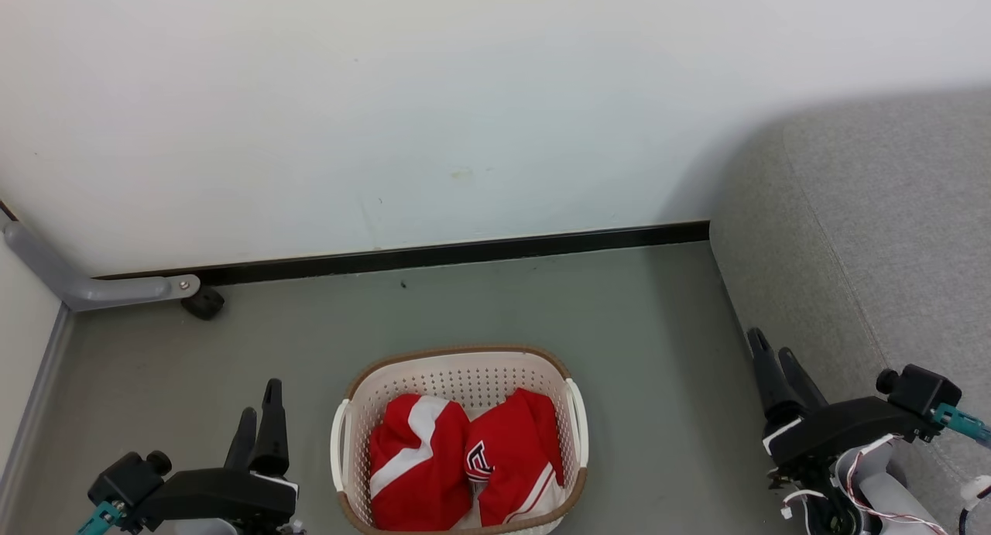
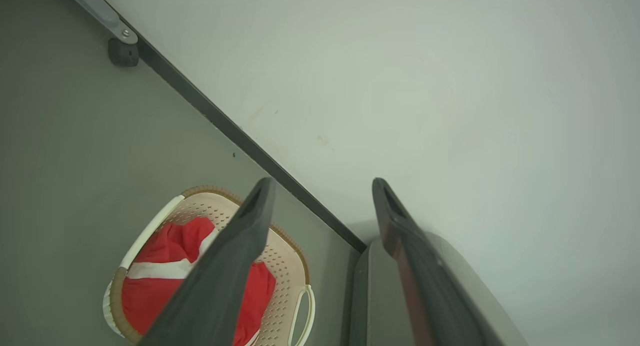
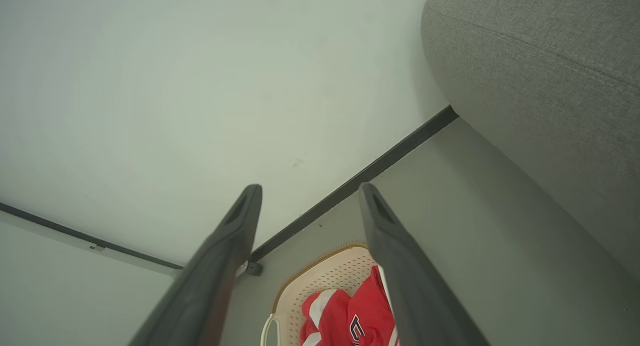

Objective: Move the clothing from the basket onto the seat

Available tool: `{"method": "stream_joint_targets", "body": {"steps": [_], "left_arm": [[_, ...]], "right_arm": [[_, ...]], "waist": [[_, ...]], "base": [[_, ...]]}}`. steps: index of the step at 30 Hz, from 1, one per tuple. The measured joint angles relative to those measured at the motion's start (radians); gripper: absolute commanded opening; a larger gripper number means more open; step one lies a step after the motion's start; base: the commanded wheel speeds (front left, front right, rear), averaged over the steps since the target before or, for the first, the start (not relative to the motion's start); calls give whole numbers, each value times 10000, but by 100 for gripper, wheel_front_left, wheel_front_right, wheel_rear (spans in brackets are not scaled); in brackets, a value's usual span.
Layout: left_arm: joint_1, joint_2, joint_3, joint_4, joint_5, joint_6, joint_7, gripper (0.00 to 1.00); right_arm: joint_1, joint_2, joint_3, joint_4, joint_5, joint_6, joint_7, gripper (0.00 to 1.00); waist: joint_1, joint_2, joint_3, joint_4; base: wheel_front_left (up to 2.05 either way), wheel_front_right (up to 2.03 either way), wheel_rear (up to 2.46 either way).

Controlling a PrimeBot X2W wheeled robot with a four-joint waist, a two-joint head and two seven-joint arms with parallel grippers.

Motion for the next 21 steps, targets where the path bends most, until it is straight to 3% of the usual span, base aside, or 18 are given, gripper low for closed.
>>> {"method": "stream_joint_targets", "body": {"steps": [21], "left_arm": [[-316, 6, -54, 568, 2999, 102, -704, 100]], "right_arm": [[-879, -403, 1465, 901, -2410, 27, -711, 100]], "waist": [[0, 0, 26, -8]], "base": [[0, 0, 0]]}}
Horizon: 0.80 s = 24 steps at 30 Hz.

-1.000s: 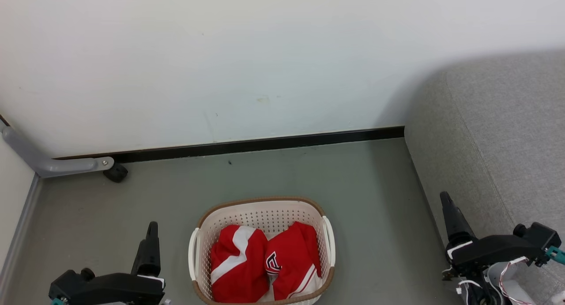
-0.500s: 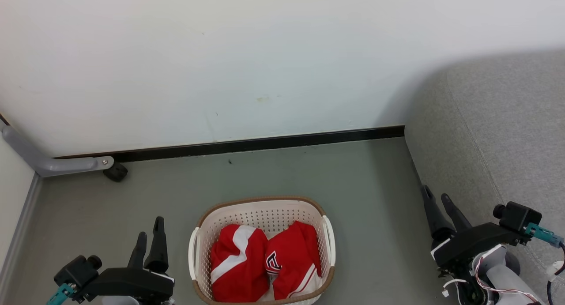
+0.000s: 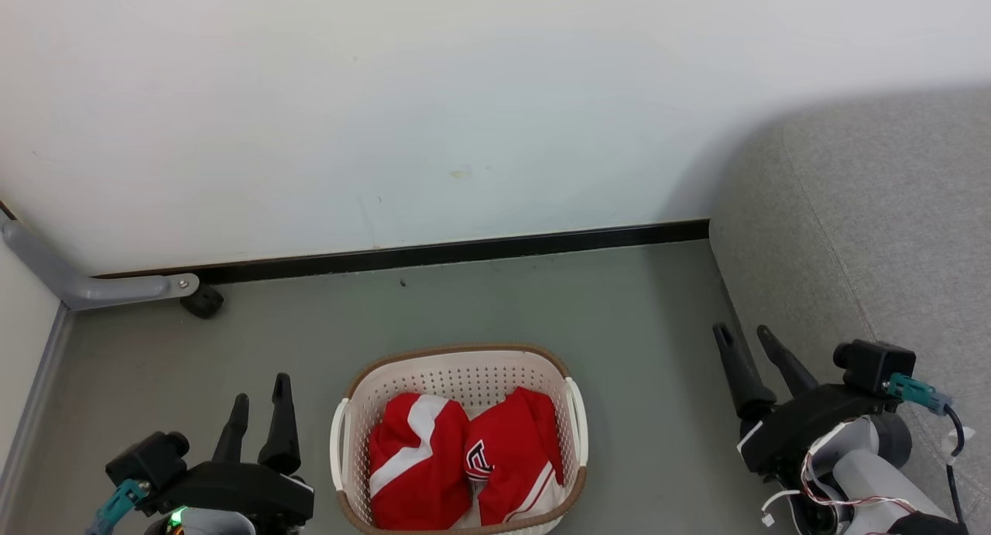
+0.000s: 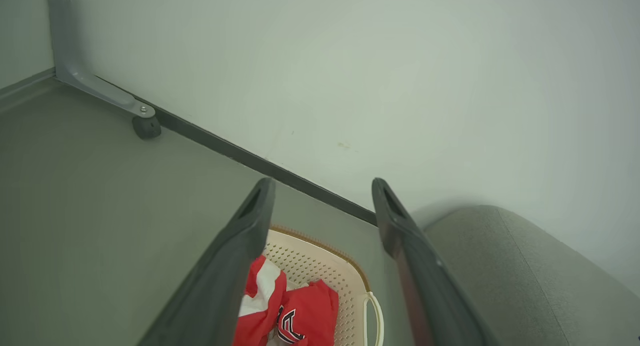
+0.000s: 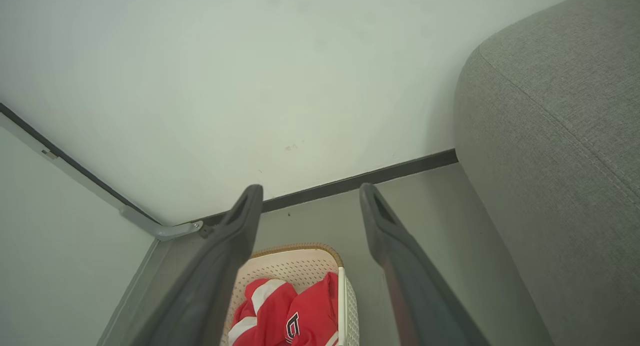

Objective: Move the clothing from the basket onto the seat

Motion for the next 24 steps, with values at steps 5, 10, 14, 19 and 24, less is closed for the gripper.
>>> {"method": "stream_joint_targets", "body": {"steps": [5, 10, 14, 19, 24], "left_arm": [[-59, -79, 42, 10, 817, 169, -186, 100], [-67, -86, 94, 27, 1597, 255, -359, 100], [-101, -79, 119, 125, 2261, 276, -543, 100], [-119, -84, 186, 165, 2761, 353, -606, 100], [-120, -173, 397, 150, 2871, 403, -608, 100]], "right_arm": [[-170, -21, 240, 232, -633, 12, -174, 100], [-388, -35, 462, 407, -1241, -29, -374, 100], [-596, -111, 621, 608, -1764, -38, -525, 100], [-691, -130, 688, 683, -2153, -48, -602, 100], [-691, -123, 594, 696, -2182, -48, -602, 100]], "waist": [[0, 0, -11, 9], [0, 0, -24, 15], [0, 0, -26, 19], [0, 0, -29, 26], [-1, 0, -27, 36]], "base": [[0, 0, 0], [0, 0, 0], [0, 0, 0], [0, 0, 0], [0, 0, 0]]}}
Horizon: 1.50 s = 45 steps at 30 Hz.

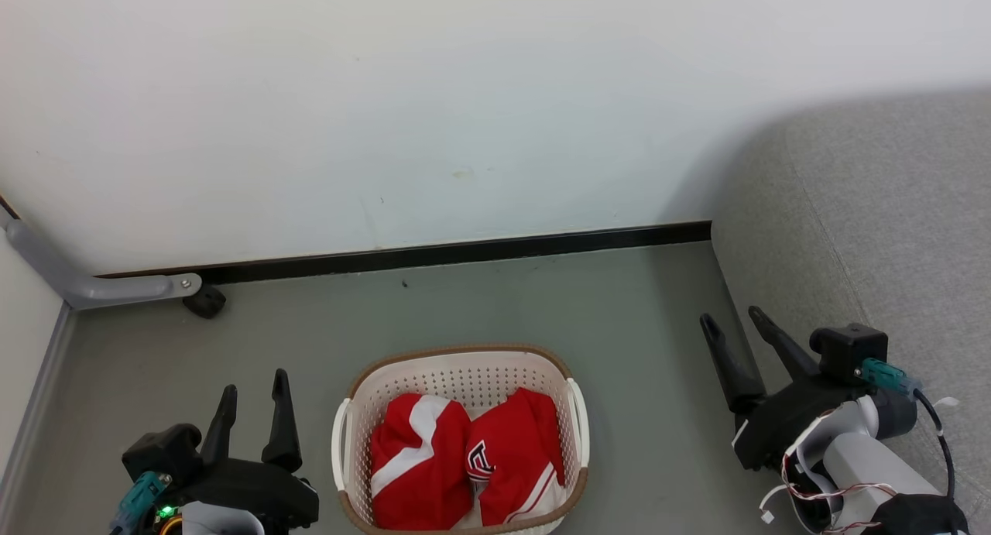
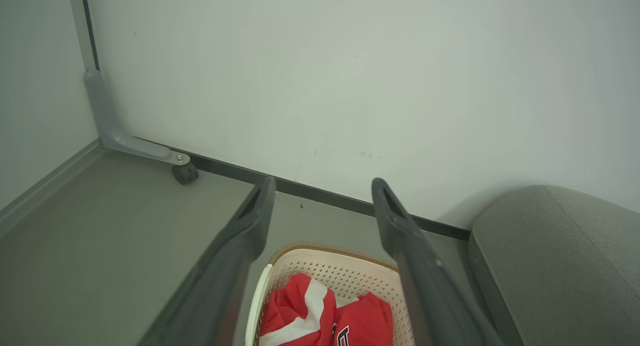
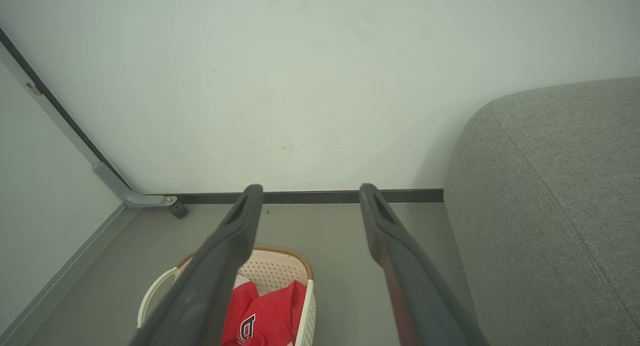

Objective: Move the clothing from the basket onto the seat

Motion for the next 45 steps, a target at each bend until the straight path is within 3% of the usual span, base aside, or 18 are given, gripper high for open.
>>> {"method": "stream_joint_targets", "body": {"steps": [17, 35, 45], "left_arm": [[10, -134, 389, -40, 911, 301, 0, 100], [81, -236, 537, -46, 1283, 299, 0, 100], [57, -297, 587, -25, 1448, 182, 0, 100]], "right_arm": [[5, 82, -554, 56, -351, -437, 0, 100], [35, 211, -880, -211, -786, -510, 0, 100], [39, 196, -1089, -798, -1127, -510, -4, 100]], "waist": [[-1, 0, 36, 43], [-1, 0, 126, 55], [1, 0, 705, 21]], "base": [[0, 0, 0], [0, 0, 0], [0, 0, 0]]}}
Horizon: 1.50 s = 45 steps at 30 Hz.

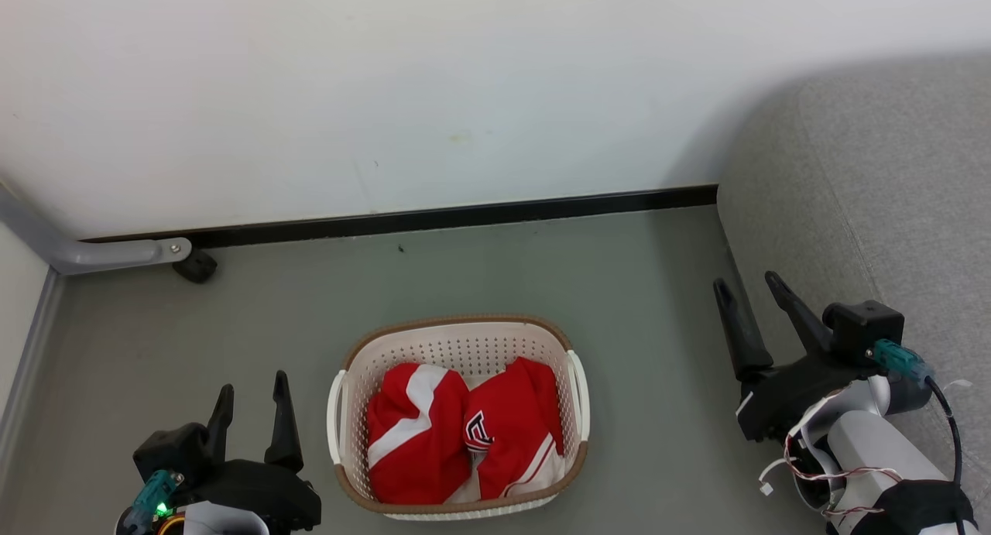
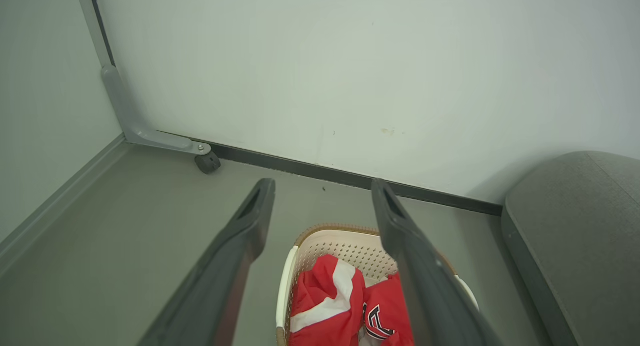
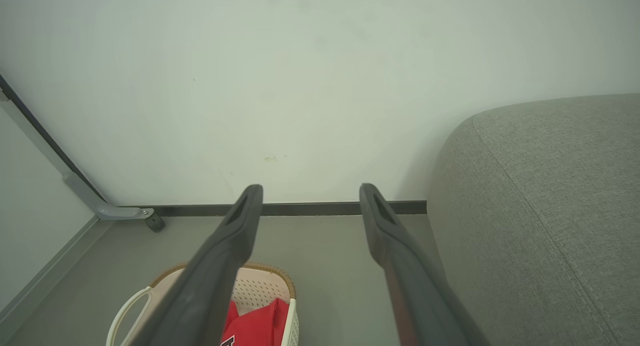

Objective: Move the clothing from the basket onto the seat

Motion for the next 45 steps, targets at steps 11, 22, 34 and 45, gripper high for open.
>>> {"method": "stream_joint_targets", "body": {"steps": [11, 22, 34, 45], "left_arm": [[-251, -84, -272, 0, 75, -169, 0, 100], [-928, -102, -596, 180, 75, -272, 0, 100], [-1805, -115, -1450, 667, -416, -353, 0, 100], [-2882, -136, -2065, 1053, -761, -353, 0, 100]], "right_arm": [[-61, -69, -286, -541, -245, -65, -4, 100], [-461, -105, -504, -1081, -573, -90, -6, 100], [-921, -96, -617, -2011, -945, -90, -8, 100], [-1347, -130, -834, -2911, -1285, -90, -10, 100]], "waist": [[1, 0, 825, 35], [1, 0, 1752, 80], [0, 1, 2886, 15], [1, 1, 4179, -131]], "base": [[0, 0, 0], [0, 0, 0], [0, 0, 0], [0, 0, 0]]}}
